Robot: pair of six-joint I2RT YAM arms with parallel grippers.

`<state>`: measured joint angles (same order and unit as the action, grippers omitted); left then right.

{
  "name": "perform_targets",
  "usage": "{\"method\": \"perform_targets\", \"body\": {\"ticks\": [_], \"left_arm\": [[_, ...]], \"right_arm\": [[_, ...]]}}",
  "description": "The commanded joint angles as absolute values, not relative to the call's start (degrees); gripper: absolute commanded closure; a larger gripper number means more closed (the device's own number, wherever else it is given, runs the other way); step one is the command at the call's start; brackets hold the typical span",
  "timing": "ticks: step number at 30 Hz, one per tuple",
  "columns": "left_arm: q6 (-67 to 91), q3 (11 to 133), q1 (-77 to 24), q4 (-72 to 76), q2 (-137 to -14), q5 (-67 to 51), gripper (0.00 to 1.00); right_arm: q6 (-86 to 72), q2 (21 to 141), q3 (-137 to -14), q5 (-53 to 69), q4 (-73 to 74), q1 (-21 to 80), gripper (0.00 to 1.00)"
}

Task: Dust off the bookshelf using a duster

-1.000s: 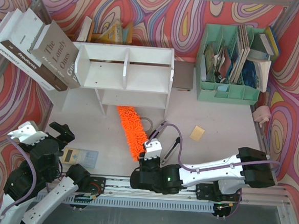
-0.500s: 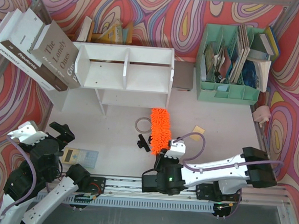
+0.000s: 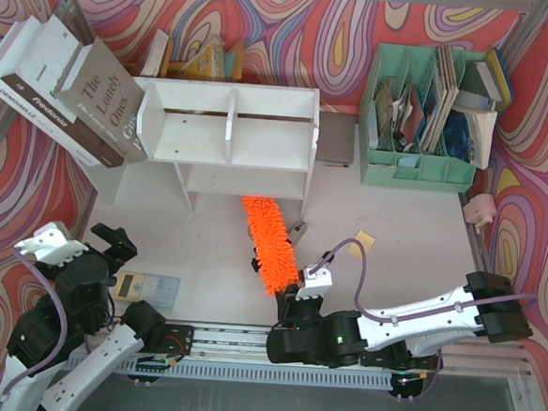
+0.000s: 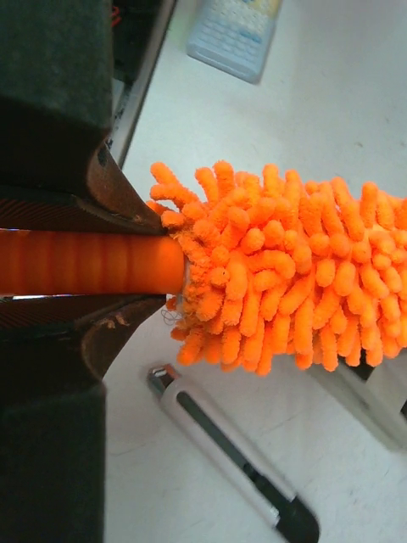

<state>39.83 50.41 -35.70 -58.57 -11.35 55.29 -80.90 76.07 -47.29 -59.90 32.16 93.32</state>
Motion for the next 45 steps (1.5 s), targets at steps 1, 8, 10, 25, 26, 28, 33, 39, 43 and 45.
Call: {"method": "perform_targets", "body": {"ticks": [1,8,10,25,26,28,33,39,43,45], "left_arm": [[39.2,49.8,-35.9,-58.5,-11.8,55.5,0.02],[39.3,49.8,-35.9,-58.5,-11.7,55.5,0.02],[39.2,49.8,-35.9,-58.5,-11.7,55.5,0.02],[39.1,49.8,-35.9,-58.4,-11.7,55.5,0.02],[39.1,49.8,-35.9,-58.4,-11.7,55.5,0.02],[39.2,49.8,-35.9,-58.4,-11.7,55.5,0.02],[39.1,49.8,-35.9,-58.3,-11.9,55.5,0.02],[39.1,49.8,-35.9,-58.5,-11.9,55.5,0.02],[39.2,49.8,-35.9,-58.5,-11.6,55.7,0.02],[39.3,49.8,-35.9,-58.5,-11.6,55.7,0.02]], "right_arm": [[-58.2,75.0,-47.0,-62.7,8.4,93.6,1.0],[-57.3,79.8,-51.2,-61.8,12.2,93.6,1.0],[-60.2,79.1,-51.0,-63.0,14.5,93.5,1.0],[-45.2,76.6,-45.7,-56.2,-3.4,93.5,1.0],[-45.0,77.1,-46.3,-56.0,-2.1,93.6,1.0],[-45.8,78.1,-47.7,-55.3,1.7,93.6,1.0],[-56.6,80.1,-48.7,-52.0,13.8,92.3,1.0],[-60.2,81.0,-48.0,-48.4,17.1,90.5,1.0],[-59.1,80.7,-48.8,-48.8,17.4,90.4,1.0],[-56.5,79.4,-48.3,-49.3,15.7,90.7,1.0]]}}
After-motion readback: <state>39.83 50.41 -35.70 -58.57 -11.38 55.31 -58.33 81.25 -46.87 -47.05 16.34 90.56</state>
